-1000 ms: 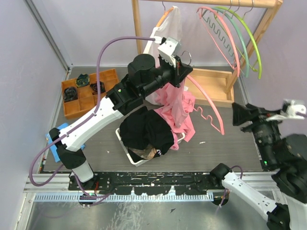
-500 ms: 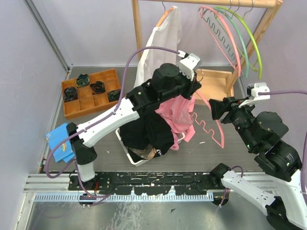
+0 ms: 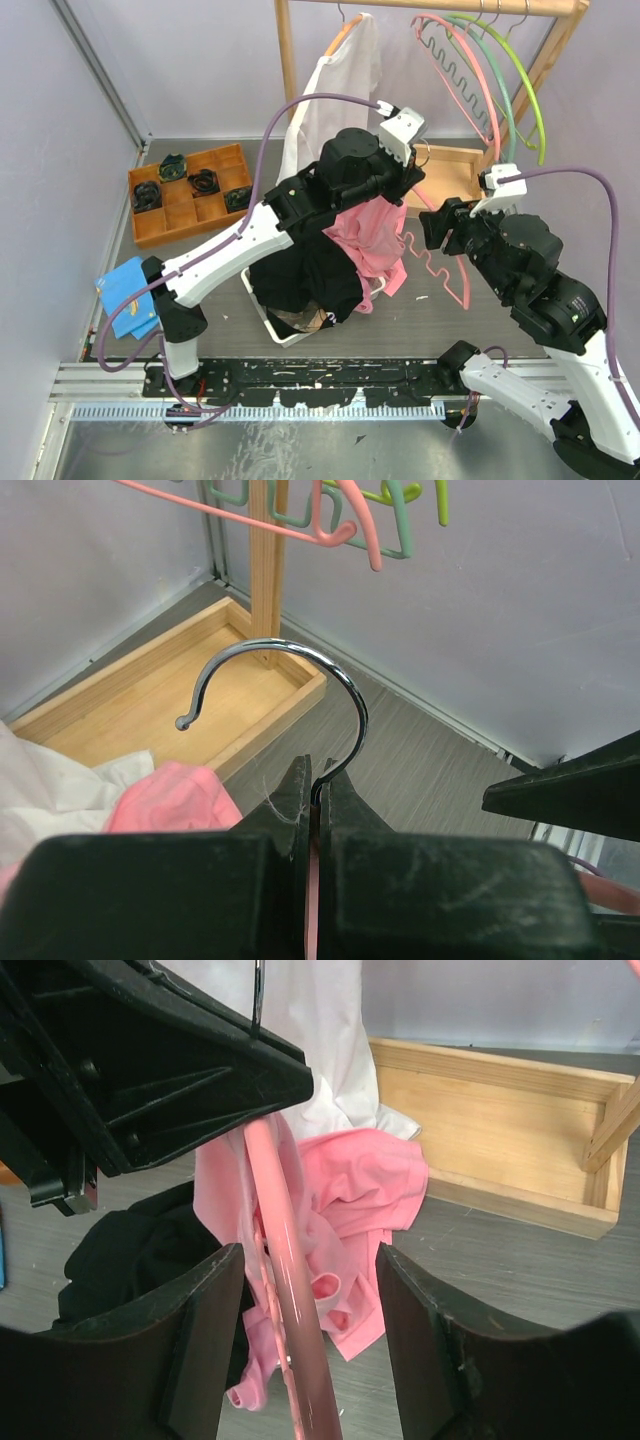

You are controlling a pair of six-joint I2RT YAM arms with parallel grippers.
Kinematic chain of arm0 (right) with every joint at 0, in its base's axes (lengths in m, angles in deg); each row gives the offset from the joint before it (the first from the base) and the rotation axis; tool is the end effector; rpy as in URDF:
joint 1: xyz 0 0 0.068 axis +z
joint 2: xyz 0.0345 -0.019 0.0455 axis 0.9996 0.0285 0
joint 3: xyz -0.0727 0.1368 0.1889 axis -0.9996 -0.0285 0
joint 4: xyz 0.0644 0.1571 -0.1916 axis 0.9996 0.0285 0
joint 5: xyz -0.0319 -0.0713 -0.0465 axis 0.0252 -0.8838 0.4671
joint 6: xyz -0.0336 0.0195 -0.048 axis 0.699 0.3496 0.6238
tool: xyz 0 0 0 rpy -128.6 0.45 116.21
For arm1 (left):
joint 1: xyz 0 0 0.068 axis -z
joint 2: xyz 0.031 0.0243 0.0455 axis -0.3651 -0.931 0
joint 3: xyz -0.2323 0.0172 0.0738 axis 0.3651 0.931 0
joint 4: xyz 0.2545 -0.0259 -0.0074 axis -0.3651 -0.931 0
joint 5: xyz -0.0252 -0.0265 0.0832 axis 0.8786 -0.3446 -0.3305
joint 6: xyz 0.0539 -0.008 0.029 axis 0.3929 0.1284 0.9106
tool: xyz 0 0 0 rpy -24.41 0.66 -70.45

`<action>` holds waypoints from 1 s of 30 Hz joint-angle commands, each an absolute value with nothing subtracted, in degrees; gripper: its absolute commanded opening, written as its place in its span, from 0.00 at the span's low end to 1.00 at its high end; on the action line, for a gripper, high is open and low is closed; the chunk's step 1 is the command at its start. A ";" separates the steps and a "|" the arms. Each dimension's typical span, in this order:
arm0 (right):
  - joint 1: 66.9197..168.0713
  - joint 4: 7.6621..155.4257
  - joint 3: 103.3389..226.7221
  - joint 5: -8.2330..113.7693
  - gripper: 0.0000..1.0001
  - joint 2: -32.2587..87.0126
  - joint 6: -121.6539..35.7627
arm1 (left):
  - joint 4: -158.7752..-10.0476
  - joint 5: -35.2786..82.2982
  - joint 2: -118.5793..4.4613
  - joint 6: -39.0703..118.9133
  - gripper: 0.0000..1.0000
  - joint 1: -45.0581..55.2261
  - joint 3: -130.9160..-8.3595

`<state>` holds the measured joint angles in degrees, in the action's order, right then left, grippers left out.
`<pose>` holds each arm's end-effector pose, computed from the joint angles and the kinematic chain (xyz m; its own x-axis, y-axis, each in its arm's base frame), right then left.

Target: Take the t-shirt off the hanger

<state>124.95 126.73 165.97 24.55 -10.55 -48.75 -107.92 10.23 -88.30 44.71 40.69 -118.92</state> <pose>0.1144 0.0646 0.4304 -0.2295 0.0845 -0.9696 -0.2379 0.9611 0.1401 0.2013 -0.3715 0.4434 -0.1527 0.0367 -0.9876 0.8275 0.5511 -0.1075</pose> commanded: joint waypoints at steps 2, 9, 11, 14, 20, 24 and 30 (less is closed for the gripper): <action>124.81 126.12 165.40 25.93 0.57 -11.11 -49.64 | -107.38 9.87 -87.20 45.77 0.00 41.09 -122.20; 124.76 125.99 164.81 26.32 0.46 -11.69 -49.52 | -107.62 10.34 -87.63 45.49 0.00 41.16 -122.99; 124.77 125.95 164.85 26.57 0.41 -11.76 -49.40 | -107.65 10.82 -87.60 45.36 0.00 41.16 -123.13; 124.77 125.85 165.14 26.88 0.30 -12.02 -49.40 | -107.77 10.84 -87.56 45.35 0.00 41.25 -123.23; 124.74 125.49 165.62 26.97 0.02 -12.84 -49.47 | -108.64 10.26 -87.64 45.27 0.13 41.27 -123.20; 124.79 124.32 165.59 26.59 0.01 -13.98 -49.75 | -108.66 9.47 -86.72 45.31 0.40 41.27 -122.19; 124.76 124.45 166.56 26.01 0.01 -14.07 -49.29 | -106.83 5.37 -81.75 46.96 0.63 41.24 -116.62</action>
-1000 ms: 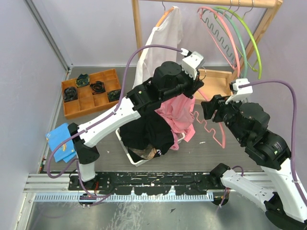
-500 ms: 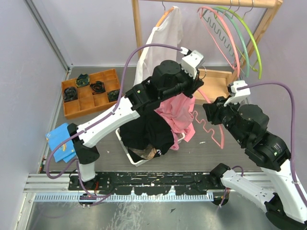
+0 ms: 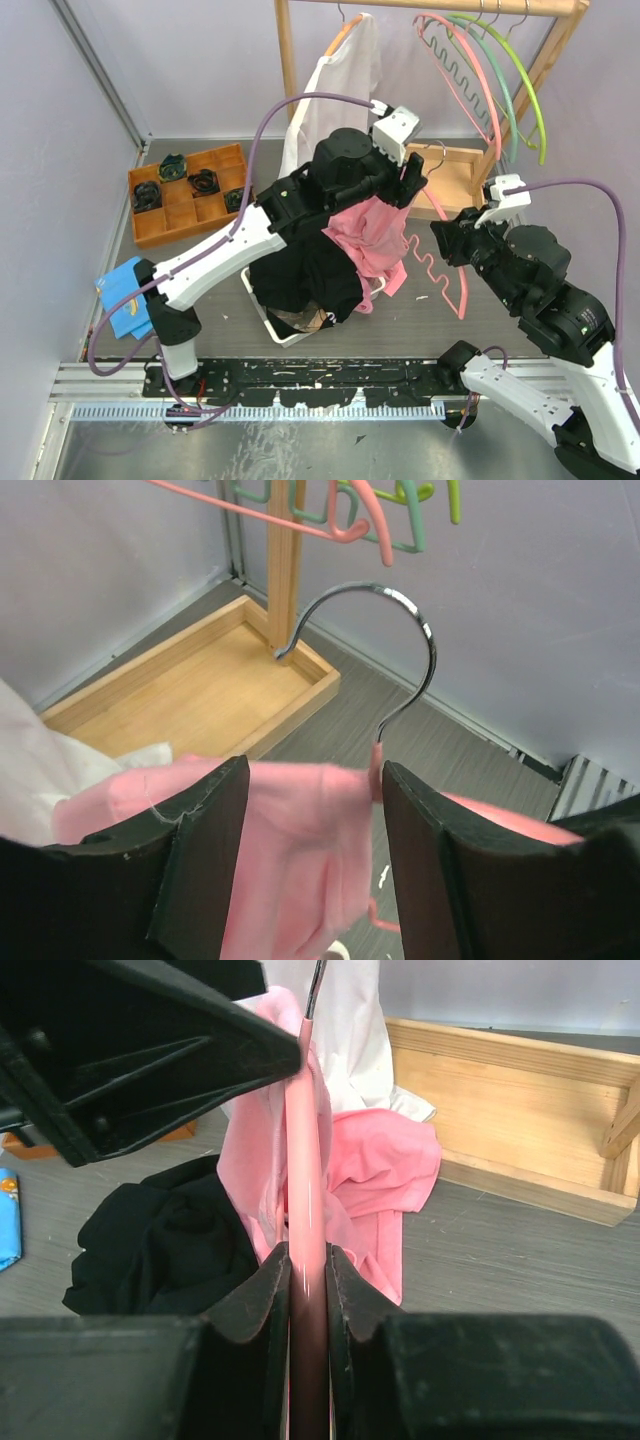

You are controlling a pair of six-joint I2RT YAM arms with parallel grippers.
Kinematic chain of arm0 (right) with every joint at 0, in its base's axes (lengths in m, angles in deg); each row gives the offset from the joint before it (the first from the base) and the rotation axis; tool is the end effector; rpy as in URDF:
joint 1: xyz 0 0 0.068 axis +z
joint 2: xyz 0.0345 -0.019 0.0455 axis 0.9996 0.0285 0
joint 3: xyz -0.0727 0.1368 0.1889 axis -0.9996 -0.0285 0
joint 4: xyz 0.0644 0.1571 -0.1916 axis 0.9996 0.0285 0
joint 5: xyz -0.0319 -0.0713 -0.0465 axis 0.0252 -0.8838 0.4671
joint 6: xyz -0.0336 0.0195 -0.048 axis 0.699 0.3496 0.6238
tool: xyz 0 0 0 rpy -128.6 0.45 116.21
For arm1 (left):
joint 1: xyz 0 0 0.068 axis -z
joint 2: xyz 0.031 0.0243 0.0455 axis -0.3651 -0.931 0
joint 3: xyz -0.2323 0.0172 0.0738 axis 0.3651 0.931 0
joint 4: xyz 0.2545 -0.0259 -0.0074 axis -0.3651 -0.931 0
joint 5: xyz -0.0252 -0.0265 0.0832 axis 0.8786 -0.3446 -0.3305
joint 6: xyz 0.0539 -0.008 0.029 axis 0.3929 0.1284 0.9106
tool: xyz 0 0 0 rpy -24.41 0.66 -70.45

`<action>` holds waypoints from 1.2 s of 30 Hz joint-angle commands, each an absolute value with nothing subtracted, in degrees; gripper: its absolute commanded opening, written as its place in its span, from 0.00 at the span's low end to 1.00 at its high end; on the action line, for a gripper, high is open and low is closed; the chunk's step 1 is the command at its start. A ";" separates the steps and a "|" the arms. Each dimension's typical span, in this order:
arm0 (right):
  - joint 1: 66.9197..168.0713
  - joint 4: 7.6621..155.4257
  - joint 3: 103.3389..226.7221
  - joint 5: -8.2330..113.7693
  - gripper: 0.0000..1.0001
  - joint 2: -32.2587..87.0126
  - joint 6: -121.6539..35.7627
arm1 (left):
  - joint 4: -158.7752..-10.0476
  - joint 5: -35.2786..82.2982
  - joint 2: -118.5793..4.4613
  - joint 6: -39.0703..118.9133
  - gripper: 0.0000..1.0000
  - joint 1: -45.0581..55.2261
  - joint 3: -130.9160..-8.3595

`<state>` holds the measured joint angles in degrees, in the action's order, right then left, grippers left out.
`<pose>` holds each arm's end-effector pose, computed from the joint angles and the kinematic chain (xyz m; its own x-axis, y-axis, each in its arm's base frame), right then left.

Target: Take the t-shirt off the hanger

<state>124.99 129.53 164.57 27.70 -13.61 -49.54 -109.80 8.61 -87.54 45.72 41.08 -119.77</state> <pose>0.1022 0.0587 0.4233 -0.2601 0.0825 -0.9620 -0.2828 0.9461 0.1576 0.1969 -0.3664 0.4498 -0.1384 0.0491 -0.9892 0.8182 0.5684 -0.0862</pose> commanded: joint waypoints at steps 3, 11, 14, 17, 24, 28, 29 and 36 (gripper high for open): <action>124.76 124.45 167.06 25.92 0.01 -14.13 -48.98 | -103.41 4.53 -76.31 47.03 0.66 41.28 -109.95; 124.82 124.11 167.16 26.99 0.01 -15.73 -48.37 | -91.18 7.80 -67.41 46.82 0.69 41.27 -90.54; 124.76 124.02 166.90 27.81 0.01 -16.17 -48.03 | -87.96 7.82 -67.57 48.04 0.71 41.18 -86.83; 124.77 123.89 166.68 28.17 0.01 -16.31 -47.62 | -88.07 8.24 -69.67 49.81 0.71 41.18 -87.32; 124.77 122.95 165.67 29.26 0.01 -17.93 -47.39 | -87.79 6.58 -74.62 52.40 0.68 41.16 -90.29; 124.75 122.94 165.34 29.73 0.01 -18.73 -47.30 | -87.78 4.69 -76.60 52.64 0.52 41.19 -92.28; 124.79 123.02 165.25 29.75 0.01 -19.03 -47.37 | -87.87 4.27 -76.84 52.64 0.36 41.18 -92.64; 124.81 123.40 163.04 28.15 0.01 -21.72 -47.37 | -87.39 -0.13 -74.36 51.80 0.00 41.20 -91.79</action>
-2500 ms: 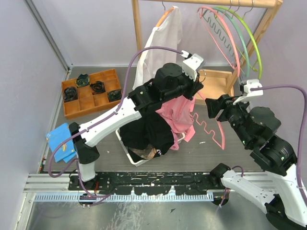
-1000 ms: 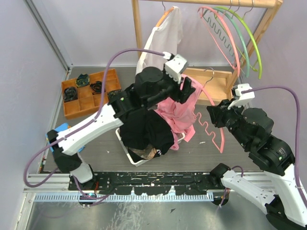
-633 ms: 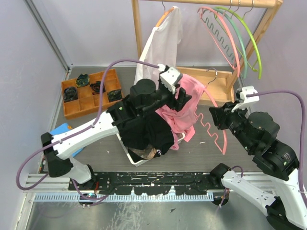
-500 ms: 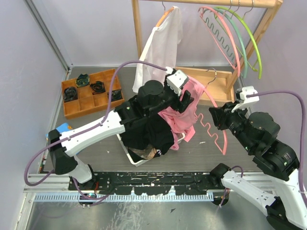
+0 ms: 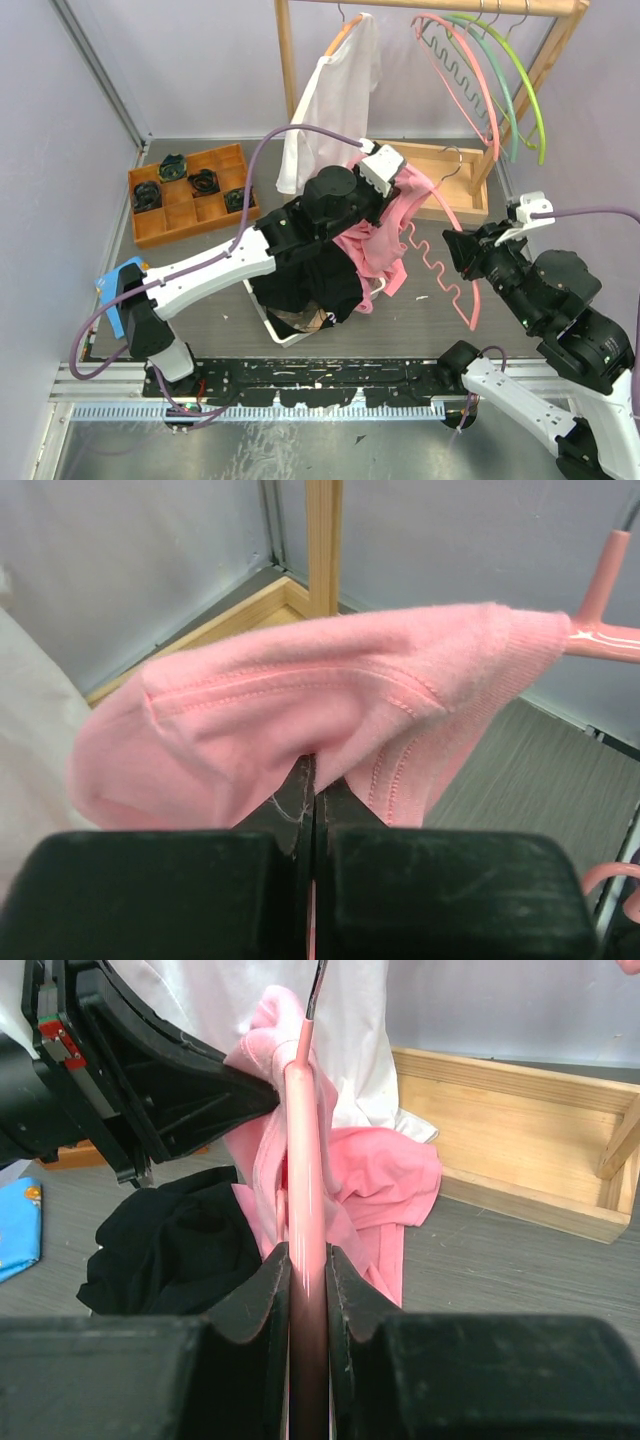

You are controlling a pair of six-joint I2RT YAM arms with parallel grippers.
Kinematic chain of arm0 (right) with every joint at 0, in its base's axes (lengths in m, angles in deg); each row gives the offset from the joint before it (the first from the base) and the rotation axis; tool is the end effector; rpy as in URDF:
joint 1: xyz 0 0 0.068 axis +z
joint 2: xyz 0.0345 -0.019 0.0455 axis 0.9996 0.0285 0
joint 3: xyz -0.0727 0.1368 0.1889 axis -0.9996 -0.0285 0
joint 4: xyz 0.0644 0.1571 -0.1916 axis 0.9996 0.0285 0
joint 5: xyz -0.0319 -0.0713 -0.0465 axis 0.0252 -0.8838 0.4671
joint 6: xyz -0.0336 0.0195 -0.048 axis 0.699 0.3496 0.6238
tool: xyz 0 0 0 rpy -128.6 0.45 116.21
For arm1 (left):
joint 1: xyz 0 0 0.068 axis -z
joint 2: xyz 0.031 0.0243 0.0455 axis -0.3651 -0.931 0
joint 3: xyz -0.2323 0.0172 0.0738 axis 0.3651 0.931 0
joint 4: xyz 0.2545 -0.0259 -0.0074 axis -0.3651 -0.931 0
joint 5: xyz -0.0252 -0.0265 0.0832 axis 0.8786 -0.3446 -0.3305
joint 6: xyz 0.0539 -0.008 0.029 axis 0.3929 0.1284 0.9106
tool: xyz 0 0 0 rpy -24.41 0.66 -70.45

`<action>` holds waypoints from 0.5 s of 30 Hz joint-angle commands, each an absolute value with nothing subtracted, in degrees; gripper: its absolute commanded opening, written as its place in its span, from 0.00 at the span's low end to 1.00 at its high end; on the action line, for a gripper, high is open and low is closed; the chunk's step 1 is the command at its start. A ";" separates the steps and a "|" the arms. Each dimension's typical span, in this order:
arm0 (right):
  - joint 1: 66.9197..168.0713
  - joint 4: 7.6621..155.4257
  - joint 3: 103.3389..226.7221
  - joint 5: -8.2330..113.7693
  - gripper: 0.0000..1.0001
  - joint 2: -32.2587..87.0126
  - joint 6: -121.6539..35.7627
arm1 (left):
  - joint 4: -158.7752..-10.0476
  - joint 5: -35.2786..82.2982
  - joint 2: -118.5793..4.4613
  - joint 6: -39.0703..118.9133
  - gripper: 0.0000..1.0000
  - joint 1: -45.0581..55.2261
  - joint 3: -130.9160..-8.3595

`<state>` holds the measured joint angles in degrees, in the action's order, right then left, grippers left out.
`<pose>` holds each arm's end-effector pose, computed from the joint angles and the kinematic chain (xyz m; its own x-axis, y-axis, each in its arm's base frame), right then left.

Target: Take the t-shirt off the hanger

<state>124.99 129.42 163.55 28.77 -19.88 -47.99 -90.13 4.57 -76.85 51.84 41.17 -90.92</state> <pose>0.0769 0.0410 0.4277 -0.1830 0.1098 -0.9770 -0.3179 0.9338 0.1645 0.1925 -0.3521 0.3885 -0.0384 0.0866 -0.9955 0.7876 0.6158 0.0232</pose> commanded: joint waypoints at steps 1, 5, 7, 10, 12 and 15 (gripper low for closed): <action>124.76 123.40 162.64 28.27 0.01 -22.12 -47.49 | -87.50 -2.24 -73.85 51.81 0.00 41.17 -91.84; 124.80 123.49 161.30 28.90 0.01 -24.55 -48.12 | -91.24 -10.95 -73.49 53.72 0.00 40.38 -95.77; 124.76 123.52 161.10 29.48 0.01 -26.34 -48.09 | -94.19 -12.55 -74.02 54.19 0.00 38.96 -98.40; 124.75 123.74 161.48 30.56 0.01 -29.08 -47.76 | -96.27 -12.66 -74.95 54.27 0.00 36.43 -100.98; 124.77 124.16 161.94 31.03 0.01 -30.93 -47.74 | -96.70 -12.65 -75.80 54.24 0.00 34.85 -102.06; 124.76 124.89 162.86 30.67 0.01 -32.82 -48.07 | -97.22 -12.38 -76.97 53.92 0.00 33.10 -103.46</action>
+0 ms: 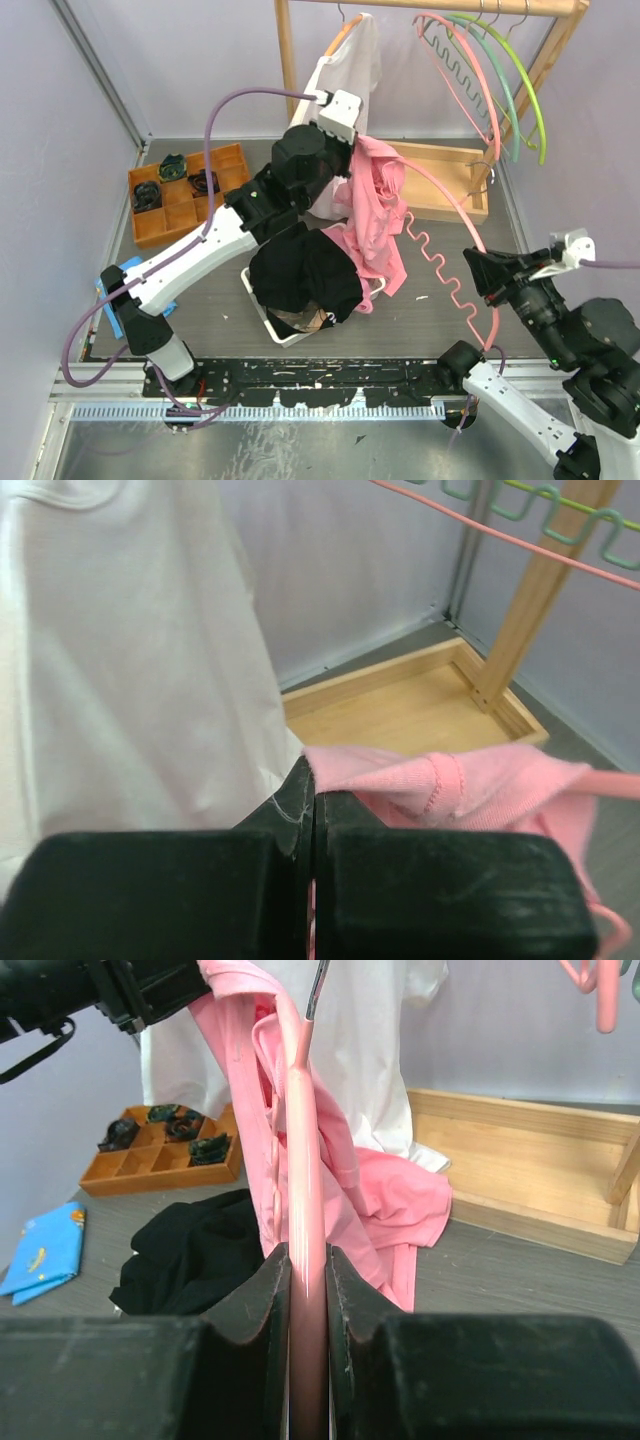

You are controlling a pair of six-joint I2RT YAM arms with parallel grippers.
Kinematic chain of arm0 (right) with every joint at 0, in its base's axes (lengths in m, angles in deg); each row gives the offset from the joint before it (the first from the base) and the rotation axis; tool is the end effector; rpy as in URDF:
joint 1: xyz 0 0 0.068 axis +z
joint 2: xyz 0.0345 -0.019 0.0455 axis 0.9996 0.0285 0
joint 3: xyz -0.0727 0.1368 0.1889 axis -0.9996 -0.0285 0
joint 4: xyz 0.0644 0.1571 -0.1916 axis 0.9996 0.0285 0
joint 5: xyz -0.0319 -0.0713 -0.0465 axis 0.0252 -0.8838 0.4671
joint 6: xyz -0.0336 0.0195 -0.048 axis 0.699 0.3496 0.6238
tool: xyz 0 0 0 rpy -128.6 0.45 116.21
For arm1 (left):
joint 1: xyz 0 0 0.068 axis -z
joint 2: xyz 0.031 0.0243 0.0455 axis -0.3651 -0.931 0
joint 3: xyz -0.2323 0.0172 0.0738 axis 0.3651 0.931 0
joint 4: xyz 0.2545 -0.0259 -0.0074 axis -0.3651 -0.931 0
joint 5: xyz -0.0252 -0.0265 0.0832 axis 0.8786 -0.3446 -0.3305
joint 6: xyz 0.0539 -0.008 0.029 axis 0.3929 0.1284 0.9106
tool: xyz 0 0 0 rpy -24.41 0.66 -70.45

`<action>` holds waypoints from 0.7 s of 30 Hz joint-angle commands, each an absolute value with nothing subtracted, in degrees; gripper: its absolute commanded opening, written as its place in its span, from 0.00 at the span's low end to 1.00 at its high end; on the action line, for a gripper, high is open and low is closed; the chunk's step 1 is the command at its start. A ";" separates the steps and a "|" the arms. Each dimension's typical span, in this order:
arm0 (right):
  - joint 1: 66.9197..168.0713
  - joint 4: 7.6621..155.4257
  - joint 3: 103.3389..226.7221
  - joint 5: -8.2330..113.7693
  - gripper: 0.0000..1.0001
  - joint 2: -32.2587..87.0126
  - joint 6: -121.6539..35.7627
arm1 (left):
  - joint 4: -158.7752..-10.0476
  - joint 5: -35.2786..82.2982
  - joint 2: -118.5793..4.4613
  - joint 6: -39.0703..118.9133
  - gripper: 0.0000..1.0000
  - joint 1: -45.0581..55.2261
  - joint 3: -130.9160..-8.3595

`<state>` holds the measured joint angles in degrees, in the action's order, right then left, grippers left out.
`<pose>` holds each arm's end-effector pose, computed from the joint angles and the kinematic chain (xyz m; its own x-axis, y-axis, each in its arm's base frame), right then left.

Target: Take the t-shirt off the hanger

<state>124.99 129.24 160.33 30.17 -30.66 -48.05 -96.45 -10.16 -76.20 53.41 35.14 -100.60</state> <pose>0.0385 0.0137 0.4220 -0.0818 0.1879 -0.9788 -0.3601 0.9102 0.2049 0.2273 -0.3077 0.4395 0.0042 0.0482 -0.9988 0.5174 0.8547 0.0434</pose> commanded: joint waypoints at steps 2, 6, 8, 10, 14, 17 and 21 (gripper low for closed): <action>124.69 125.50 163.64 29.98 0.01 -33.73 -48.40 | -97.34 -12.05 -77.55 53.60 0.00 32.37 -103.69; 123.97 125.83 164.94 28.11 0.01 -35.75 -48.71 | -98.47 -11.76 -77.82 53.21 0.00 31.45 -103.83; 123.96 125.62 165.56 27.61 0.01 -36.39 -48.87 | -98.75 -11.93 -77.70 53.28 0.00 31.06 -103.63; 123.96 125.11 166.20 28.14 0.01 -37.11 -48.78 | -99.50 -11.70 -77.84 53.22 0.00 30.45 -104.02; 123.90 124.30 166.80 30.37 0.01 -37.66 -48.58 | -100.38 -9.77 -78.88 52.40 0.00 29.88 -105.29; 123.88 123.46 166.59 31.87 0.01 -37.18 -48.24 | -100.69 -8.07 -80.01 51.63 0.00 29.87 -106.20; 123.87 121.20 165.74 36.34 0.01 -36.38 -47.71 | -103.16 -6.52 -83.05 51.50 0.00 29.85 -110.44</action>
